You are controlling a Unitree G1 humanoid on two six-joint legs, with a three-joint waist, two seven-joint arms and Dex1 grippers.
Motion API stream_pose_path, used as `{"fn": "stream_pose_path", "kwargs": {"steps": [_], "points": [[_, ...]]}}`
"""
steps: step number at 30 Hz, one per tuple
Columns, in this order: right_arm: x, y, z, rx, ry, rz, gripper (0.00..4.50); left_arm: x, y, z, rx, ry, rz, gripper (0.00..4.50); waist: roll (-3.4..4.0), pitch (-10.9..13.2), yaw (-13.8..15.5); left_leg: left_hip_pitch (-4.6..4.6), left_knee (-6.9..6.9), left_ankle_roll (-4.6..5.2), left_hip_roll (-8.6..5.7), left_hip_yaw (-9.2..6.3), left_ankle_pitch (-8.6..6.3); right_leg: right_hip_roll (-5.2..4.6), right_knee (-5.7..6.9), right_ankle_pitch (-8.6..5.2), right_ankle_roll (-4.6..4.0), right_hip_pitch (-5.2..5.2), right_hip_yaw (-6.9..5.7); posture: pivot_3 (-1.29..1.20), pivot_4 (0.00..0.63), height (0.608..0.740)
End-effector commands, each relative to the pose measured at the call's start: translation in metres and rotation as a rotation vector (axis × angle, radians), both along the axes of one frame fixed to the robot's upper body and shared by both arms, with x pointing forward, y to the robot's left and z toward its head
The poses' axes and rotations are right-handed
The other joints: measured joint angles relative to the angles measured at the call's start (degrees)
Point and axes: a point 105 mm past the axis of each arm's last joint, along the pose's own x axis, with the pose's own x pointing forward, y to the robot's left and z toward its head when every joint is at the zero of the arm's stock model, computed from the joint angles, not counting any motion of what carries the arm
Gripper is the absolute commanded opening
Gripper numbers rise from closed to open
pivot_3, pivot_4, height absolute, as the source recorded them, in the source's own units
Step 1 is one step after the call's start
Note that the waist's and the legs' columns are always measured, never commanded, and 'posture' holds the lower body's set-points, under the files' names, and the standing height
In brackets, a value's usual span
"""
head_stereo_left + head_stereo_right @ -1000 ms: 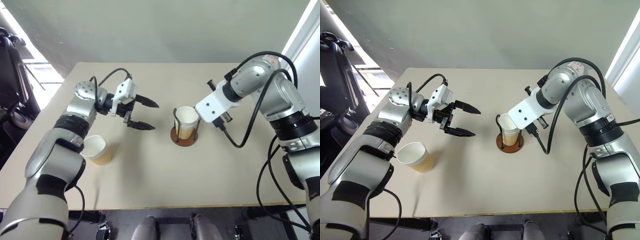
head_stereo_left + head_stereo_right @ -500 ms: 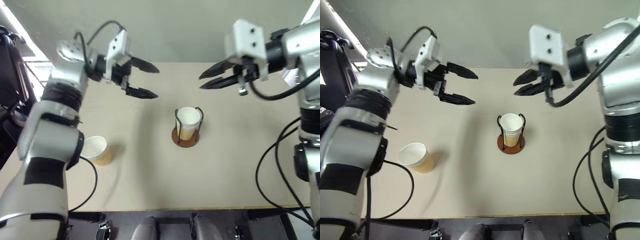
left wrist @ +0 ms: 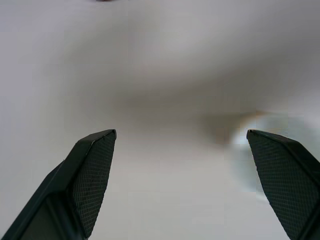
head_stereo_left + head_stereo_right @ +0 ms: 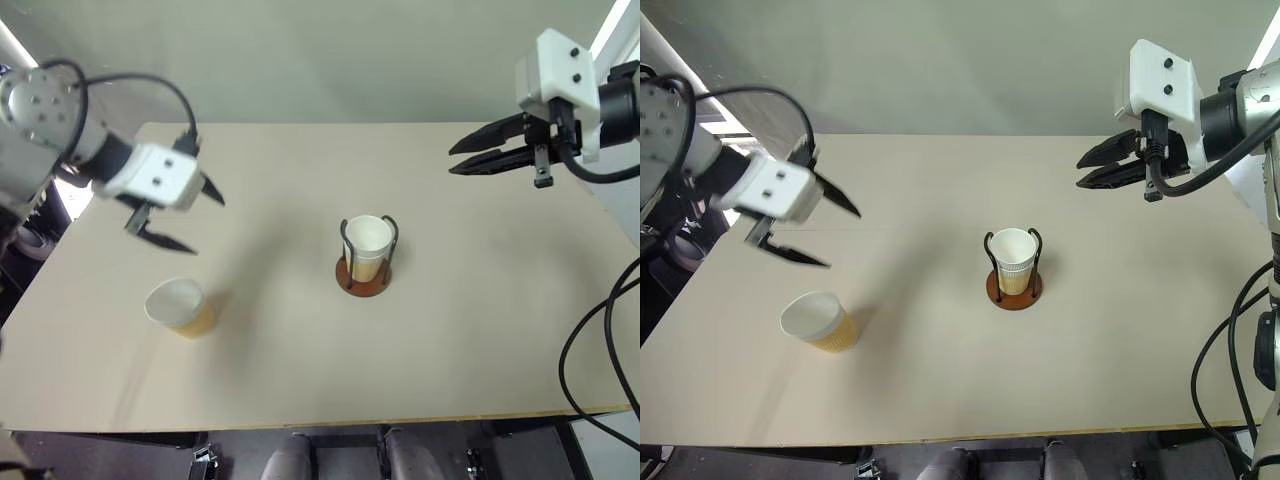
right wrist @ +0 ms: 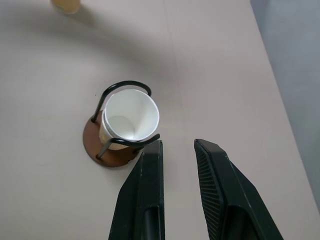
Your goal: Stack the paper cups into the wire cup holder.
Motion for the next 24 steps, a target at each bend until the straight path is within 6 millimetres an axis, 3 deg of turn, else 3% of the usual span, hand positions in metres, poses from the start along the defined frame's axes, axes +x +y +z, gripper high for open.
{"fn": "stream_pose_path", "kwargs": {"steps": [1,11,16,24], "points": [[-0.009,0.002,-0.004,0.006,0.029,0.041,0.91,-0.024,0.005,-0.012,0.06,0.066,-0.04,4.5,-0.03,-0.01,0.04,0.0,0.05,-0.02,0.05,-0.11,0.0,-0.18,0.07,0.01,-0.02,0.01,0.08,0.0,0.15,0.74],[-0.034,0.008,-0.015,0.133,0.239,0.191,0.91,-0.025,0.018,-0.022,0.085,0.069,0.013,4.5,-0.07,0.0,0.03,0.19,0.07,-0.33,-0.05,-0.36,0.39,-0.04,0.67,0.05,-0.53,-0.02,0.19,0.0,0.15,0.74],[-0.032,0.009,-0.019,0.142,0.259,0.19,0.91,-0.021,0.024,-0.021,0.117,0.044,0.025,4.5,-0.07,0.0,-0.16,0.22,0.0,-0.37,-0.01,-0.35,0.39,-0.02,0.67,0.08,-0.58,-0.07,0.18,0.0,0.15,0.74],[-0.029,0.006,-0.02,0.131,0.269,0.178,0.91,-0.033,0.026,-0.028,0.143,0.077,0.02,4.5,-0.09,-0.01,-0.21,0.19,-0.24,-0.48,0.05,-0.32,0.21,-0.02,0.65,-0.21,-1.04,-0.23,0.11,0.0,0.15,0.74]]}}
